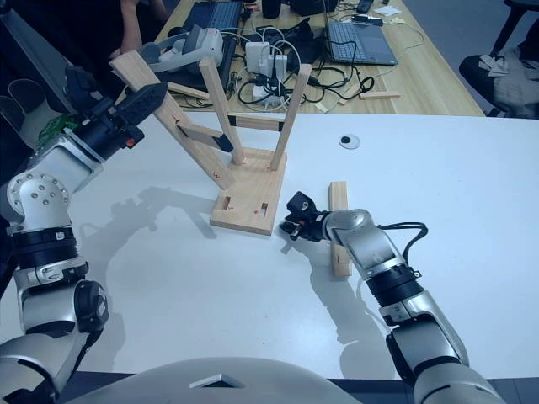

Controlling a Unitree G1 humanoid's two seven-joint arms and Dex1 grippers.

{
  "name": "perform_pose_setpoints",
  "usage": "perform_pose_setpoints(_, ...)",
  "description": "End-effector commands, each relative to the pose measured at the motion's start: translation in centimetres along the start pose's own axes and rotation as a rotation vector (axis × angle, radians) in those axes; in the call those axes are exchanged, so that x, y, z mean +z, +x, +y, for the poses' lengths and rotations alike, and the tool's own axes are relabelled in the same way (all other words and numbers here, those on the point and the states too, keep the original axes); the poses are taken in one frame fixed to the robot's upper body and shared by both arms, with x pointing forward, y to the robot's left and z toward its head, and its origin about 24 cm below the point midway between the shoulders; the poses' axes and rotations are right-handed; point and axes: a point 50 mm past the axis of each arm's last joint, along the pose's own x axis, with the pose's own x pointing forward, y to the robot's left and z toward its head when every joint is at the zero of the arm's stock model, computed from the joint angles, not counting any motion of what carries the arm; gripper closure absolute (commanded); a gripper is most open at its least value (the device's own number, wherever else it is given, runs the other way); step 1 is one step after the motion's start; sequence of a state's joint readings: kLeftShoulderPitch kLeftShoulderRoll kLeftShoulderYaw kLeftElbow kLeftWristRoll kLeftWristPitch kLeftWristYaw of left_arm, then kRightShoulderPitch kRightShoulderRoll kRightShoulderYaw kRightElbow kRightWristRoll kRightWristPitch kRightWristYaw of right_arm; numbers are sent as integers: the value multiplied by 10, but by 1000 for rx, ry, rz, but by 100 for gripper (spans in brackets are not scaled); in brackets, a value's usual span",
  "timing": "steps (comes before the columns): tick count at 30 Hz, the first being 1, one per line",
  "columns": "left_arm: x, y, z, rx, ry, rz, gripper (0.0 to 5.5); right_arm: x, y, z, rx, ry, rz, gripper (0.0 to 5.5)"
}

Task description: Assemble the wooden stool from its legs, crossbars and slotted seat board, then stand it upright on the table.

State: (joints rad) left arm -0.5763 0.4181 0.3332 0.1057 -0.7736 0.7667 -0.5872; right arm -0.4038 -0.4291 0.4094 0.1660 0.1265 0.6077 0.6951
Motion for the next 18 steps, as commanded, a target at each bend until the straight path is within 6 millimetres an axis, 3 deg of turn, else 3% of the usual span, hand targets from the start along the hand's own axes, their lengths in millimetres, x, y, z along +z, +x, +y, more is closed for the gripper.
perform_pose_setpoints(1,-4,-4,4,76,38,-18,447,7,15,5,-16,-11,-29,497)
perform_pose_setpoints(6,-7,-4,13,160,100,-36,447,14,15,6,-39,43,-116,550)
perform_pose_setpoints(11,-18,-5,13,203,120,-12,447,19,-18,-11,-91,169,-259,550)
perform_pose_setpoints(15,-29,-11,8,223,73,12,447,2,-37,-34,-242,286,-292,550)
perform_pose_setpoints(18,-31,-13,9,262,51,10,447,-8,-38,-38,-301,333,-301,550)
